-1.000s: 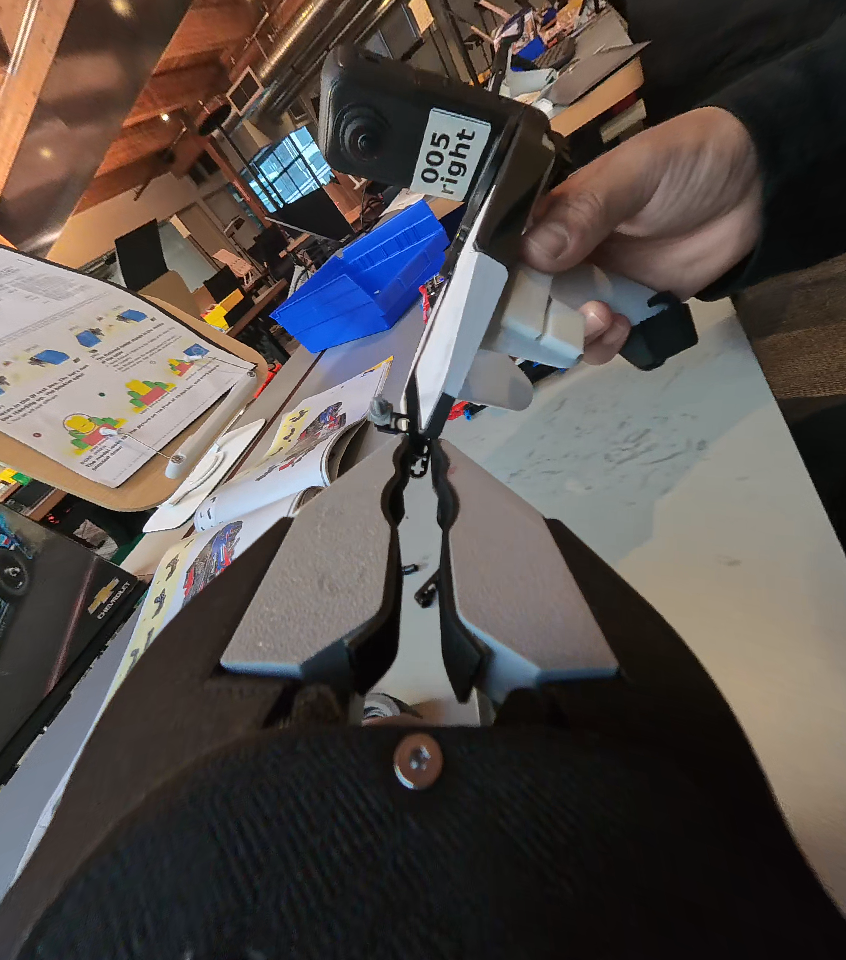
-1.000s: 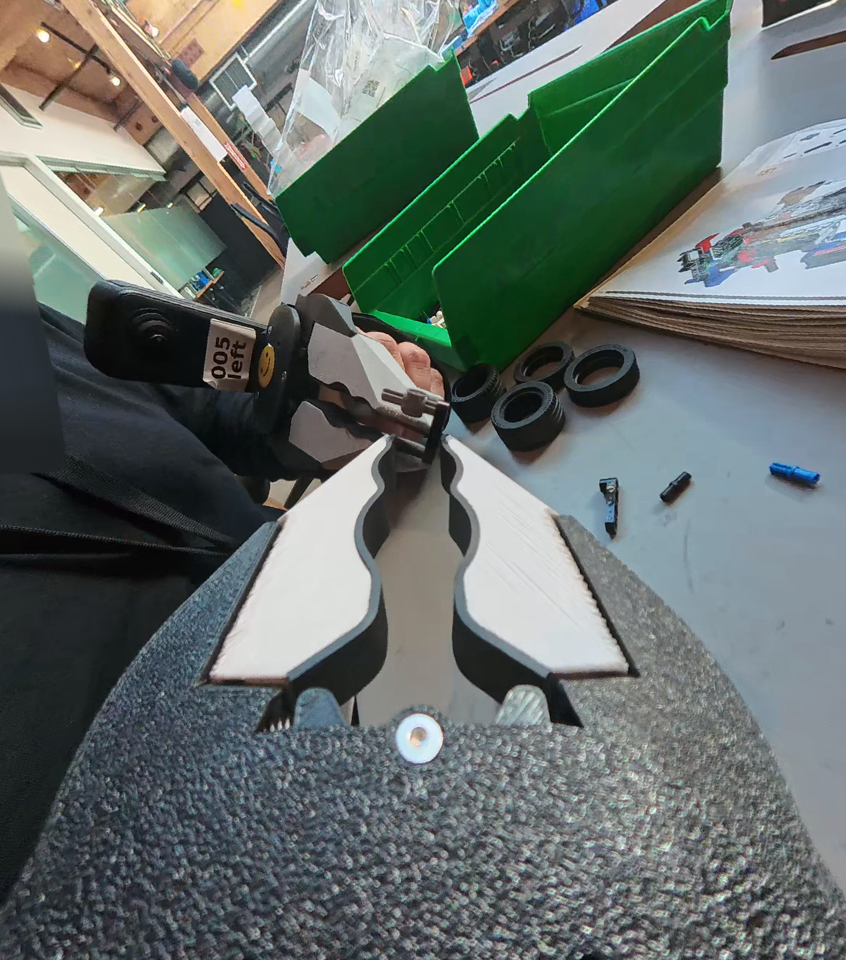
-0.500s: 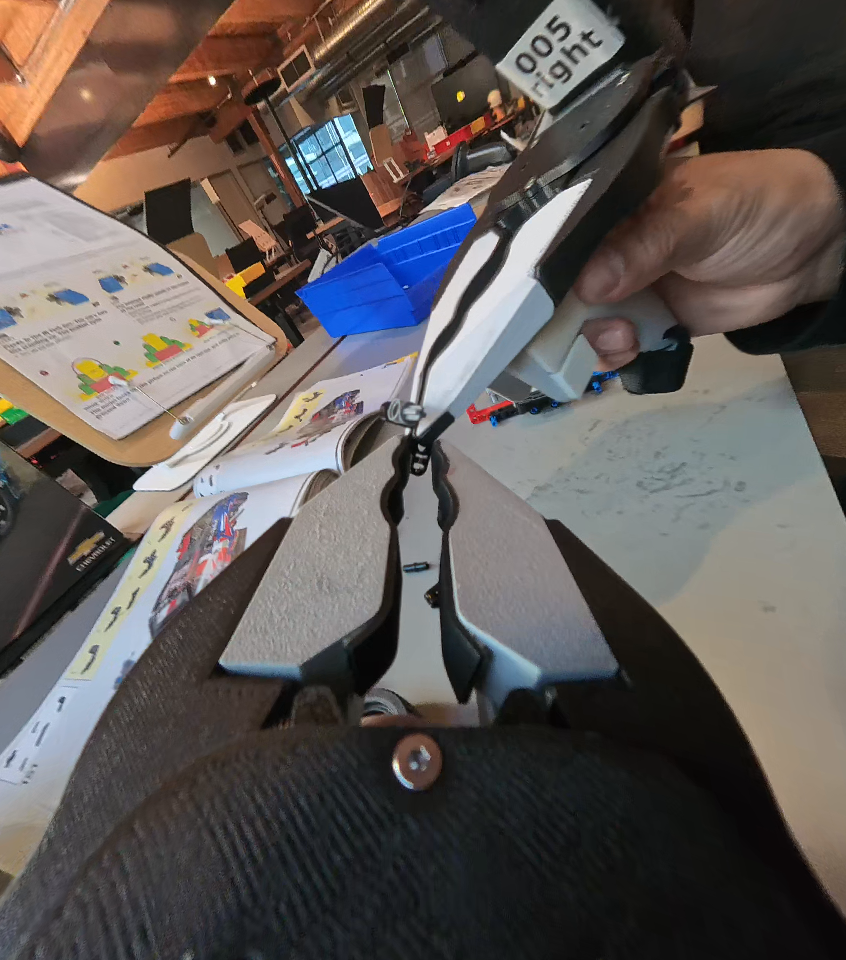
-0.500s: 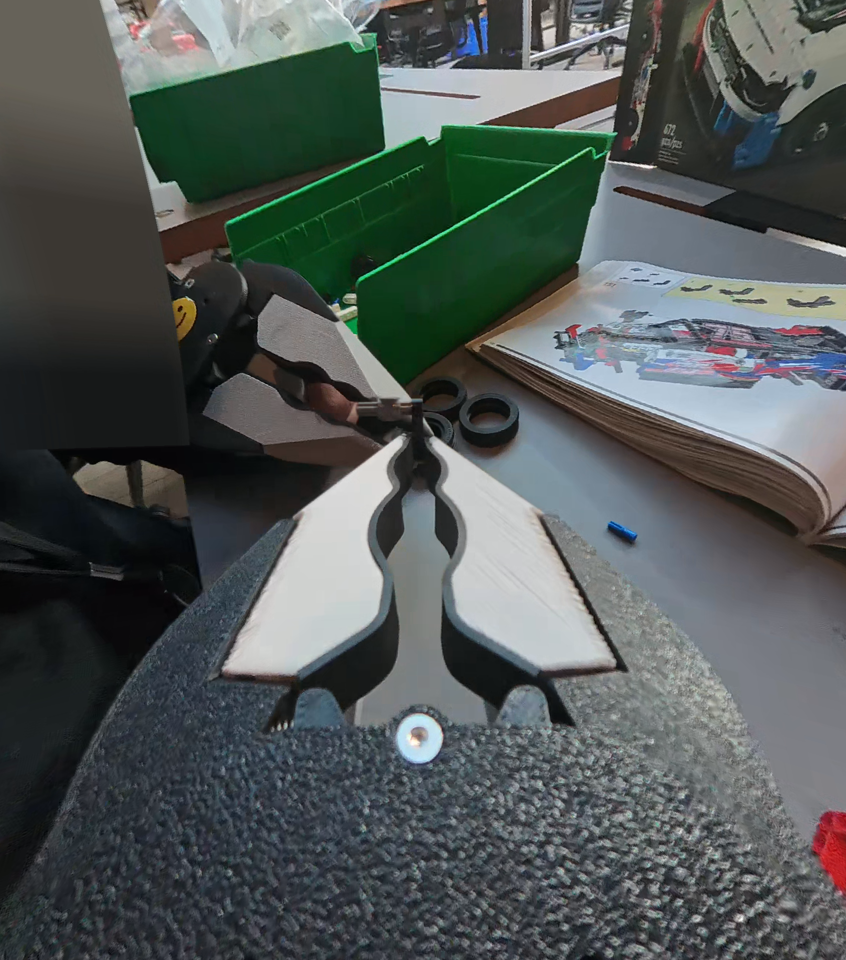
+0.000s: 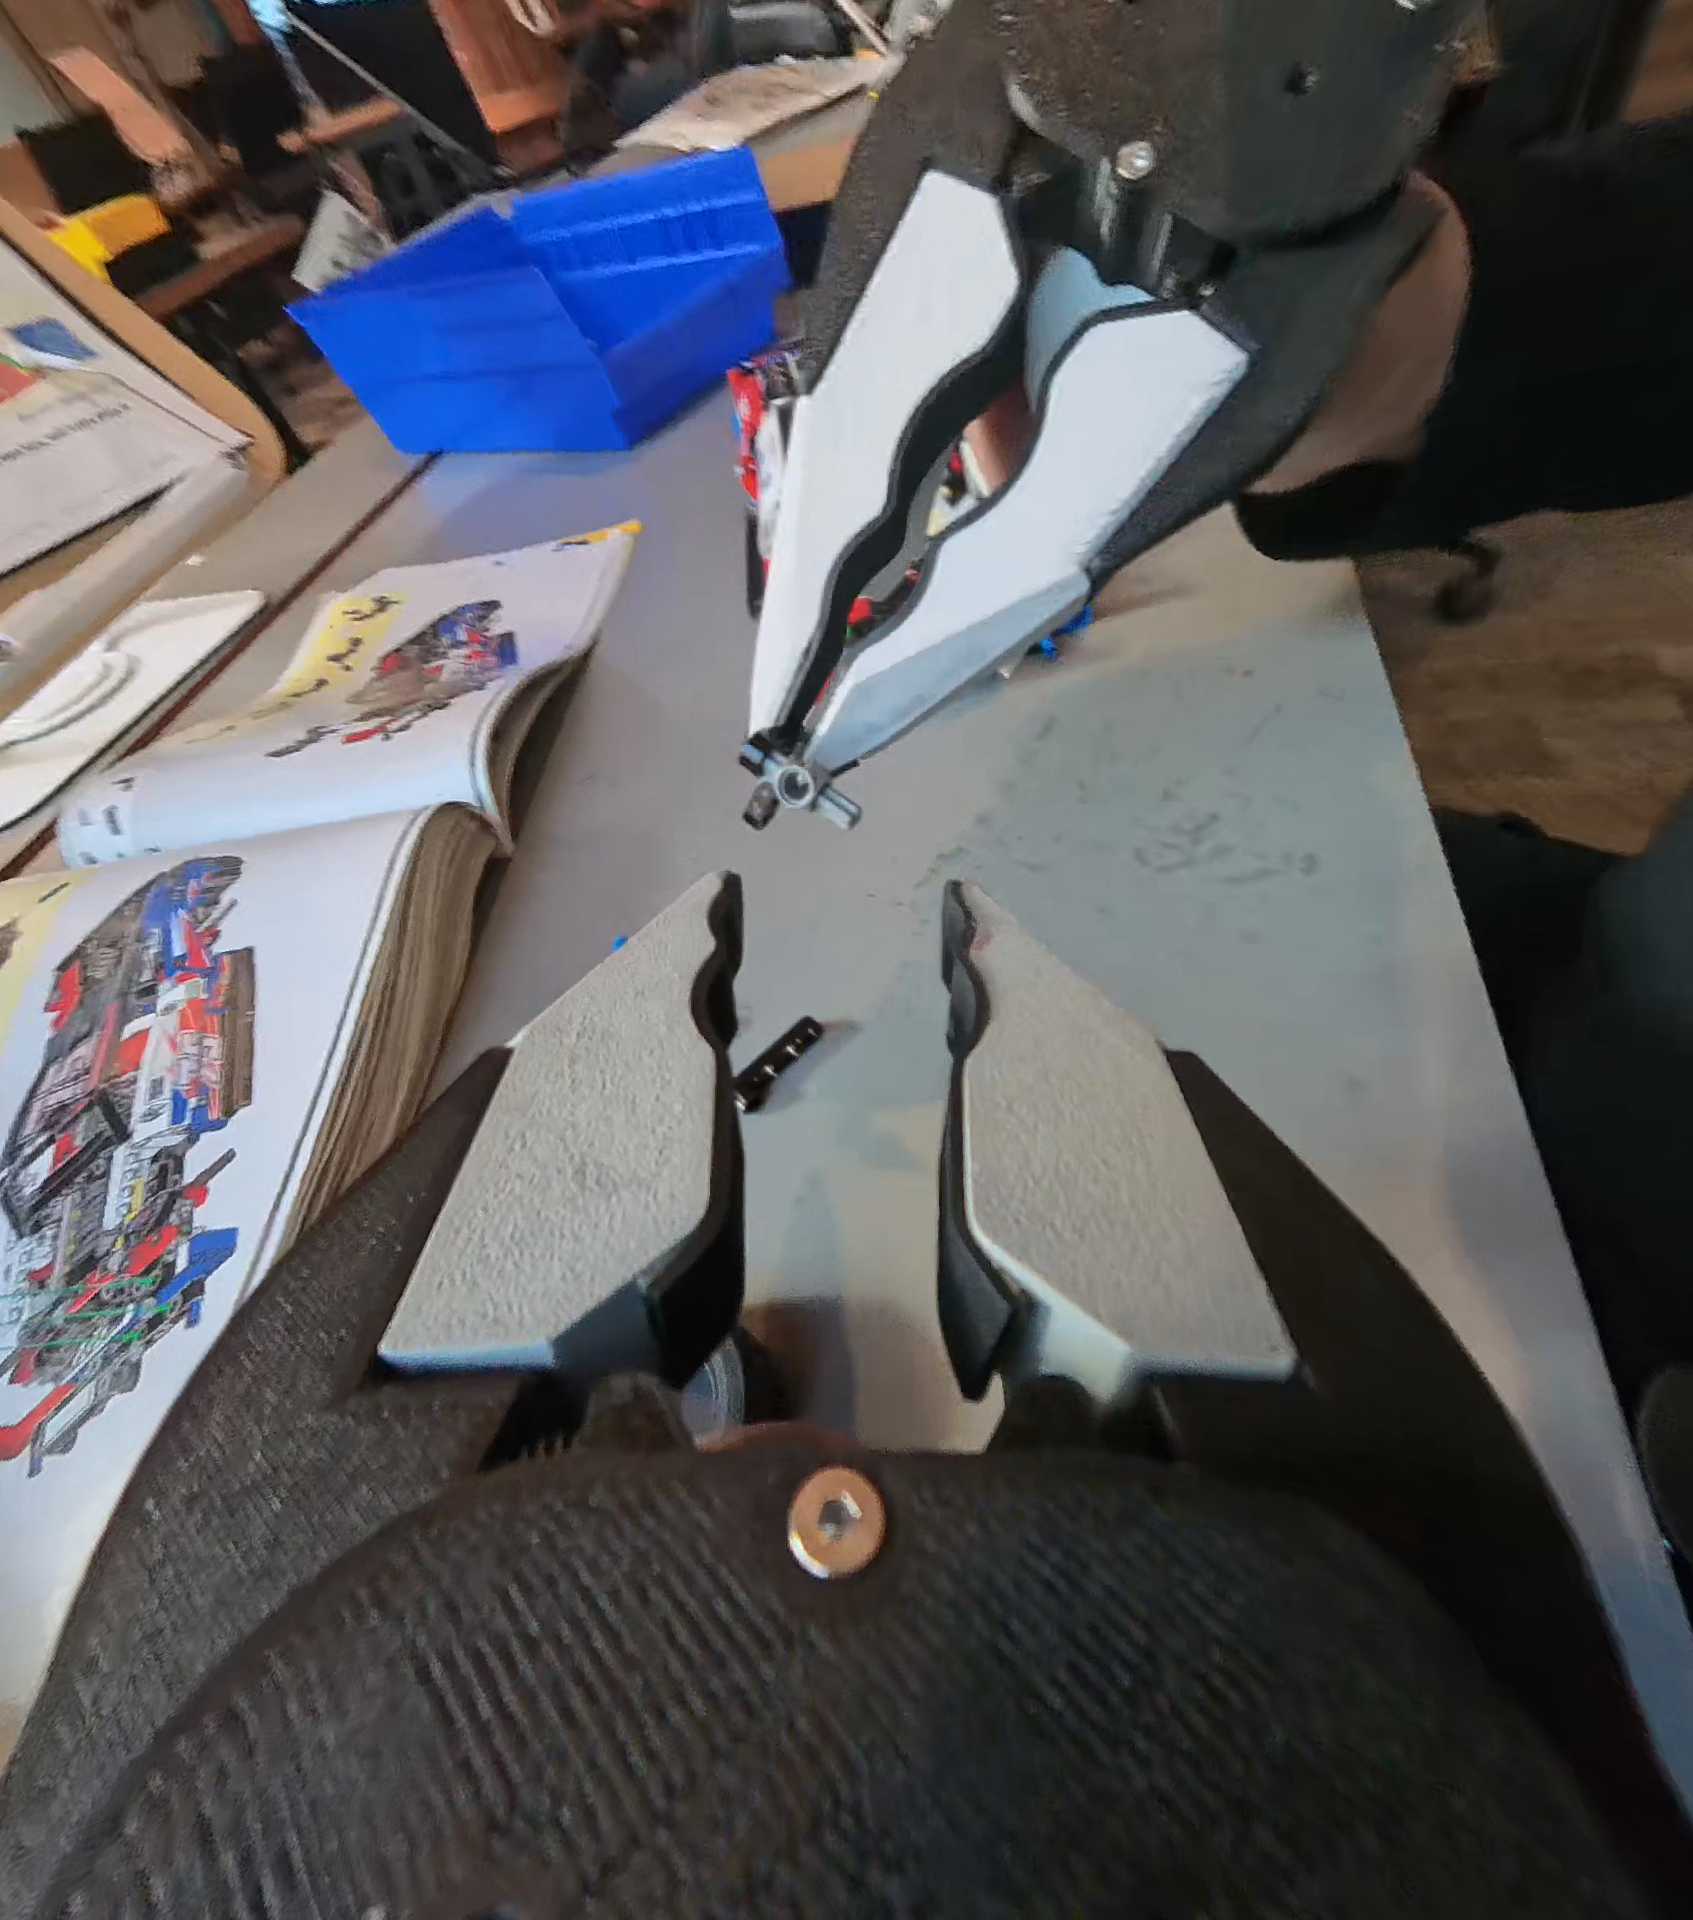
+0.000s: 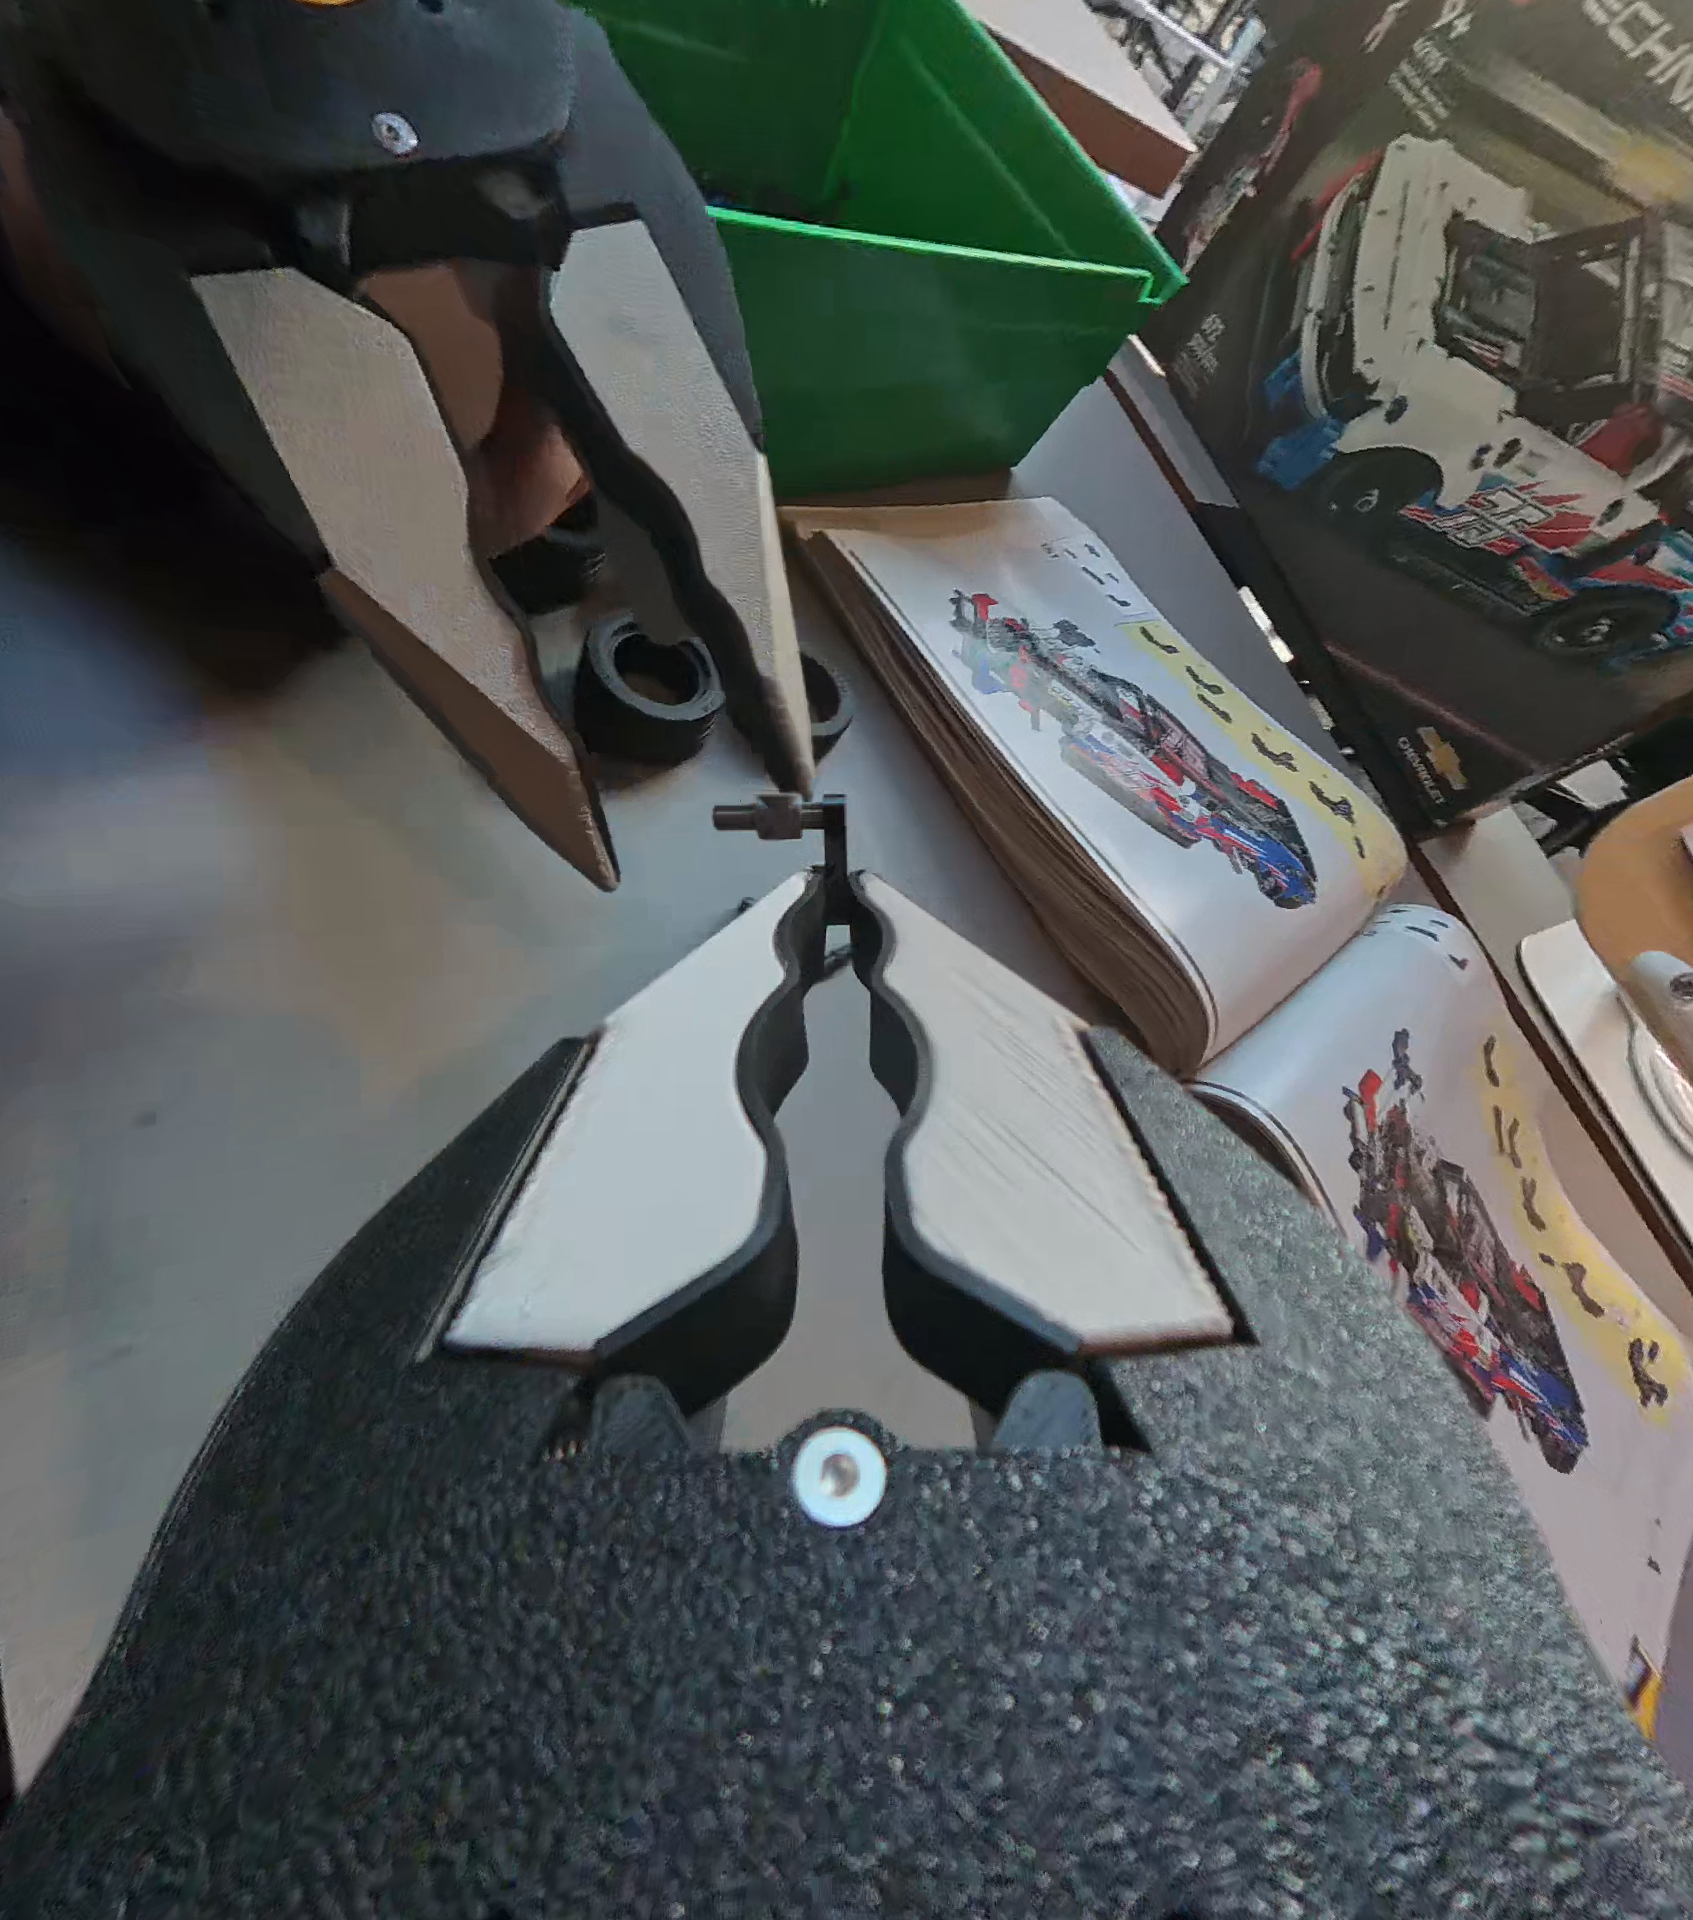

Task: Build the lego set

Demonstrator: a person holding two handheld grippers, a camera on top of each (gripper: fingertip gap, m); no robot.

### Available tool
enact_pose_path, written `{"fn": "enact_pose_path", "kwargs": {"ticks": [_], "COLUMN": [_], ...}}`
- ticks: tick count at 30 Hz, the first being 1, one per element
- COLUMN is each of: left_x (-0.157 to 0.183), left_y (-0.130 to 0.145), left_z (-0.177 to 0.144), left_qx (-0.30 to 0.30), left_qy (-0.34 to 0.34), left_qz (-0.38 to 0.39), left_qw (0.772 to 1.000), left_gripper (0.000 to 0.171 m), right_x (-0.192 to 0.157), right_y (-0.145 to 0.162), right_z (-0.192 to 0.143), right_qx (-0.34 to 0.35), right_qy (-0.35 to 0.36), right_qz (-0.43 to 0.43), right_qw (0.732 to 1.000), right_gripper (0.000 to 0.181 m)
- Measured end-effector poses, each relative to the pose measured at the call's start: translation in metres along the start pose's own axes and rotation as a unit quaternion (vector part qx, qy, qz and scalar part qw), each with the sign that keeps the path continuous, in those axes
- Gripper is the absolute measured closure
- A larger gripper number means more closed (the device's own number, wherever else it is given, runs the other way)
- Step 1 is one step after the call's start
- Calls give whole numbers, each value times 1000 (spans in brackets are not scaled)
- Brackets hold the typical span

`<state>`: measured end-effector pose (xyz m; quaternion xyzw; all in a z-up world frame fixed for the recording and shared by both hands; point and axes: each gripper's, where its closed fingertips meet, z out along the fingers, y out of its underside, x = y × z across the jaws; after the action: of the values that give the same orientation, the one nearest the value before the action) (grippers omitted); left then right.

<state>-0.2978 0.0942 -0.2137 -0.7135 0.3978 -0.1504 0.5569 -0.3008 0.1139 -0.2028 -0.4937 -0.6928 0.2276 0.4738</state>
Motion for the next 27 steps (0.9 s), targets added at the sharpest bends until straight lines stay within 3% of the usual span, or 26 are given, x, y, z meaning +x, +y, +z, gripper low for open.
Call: {"fn": "enact_pose_path", "kwargs": {"ticks": [5,11,19,27], "left_x": [6,18,25,33], "left_y": [-2,2,11,19], "left_z": [2,6,8,8], "left_qx": [-4,-17,-39,-49], "left_qy": [27,42,49,73], "left_qz": [20,87,108,68], "left_qw": [999,995,992,994], "left_gripper": [131,149,149,150], "right_x": [-14,-32,-41,-52], "right_y": [3,7,15,21], "right_z": [2,6,7,8], "right_qx": [-8,-19,-37,-60], "right_qy": [-48,-87,-128,-149], "right_qz": [-23,-39,-21,-41], "right_qw": [999,995,991,986], "right_gripper": [178,178,178,178]}}
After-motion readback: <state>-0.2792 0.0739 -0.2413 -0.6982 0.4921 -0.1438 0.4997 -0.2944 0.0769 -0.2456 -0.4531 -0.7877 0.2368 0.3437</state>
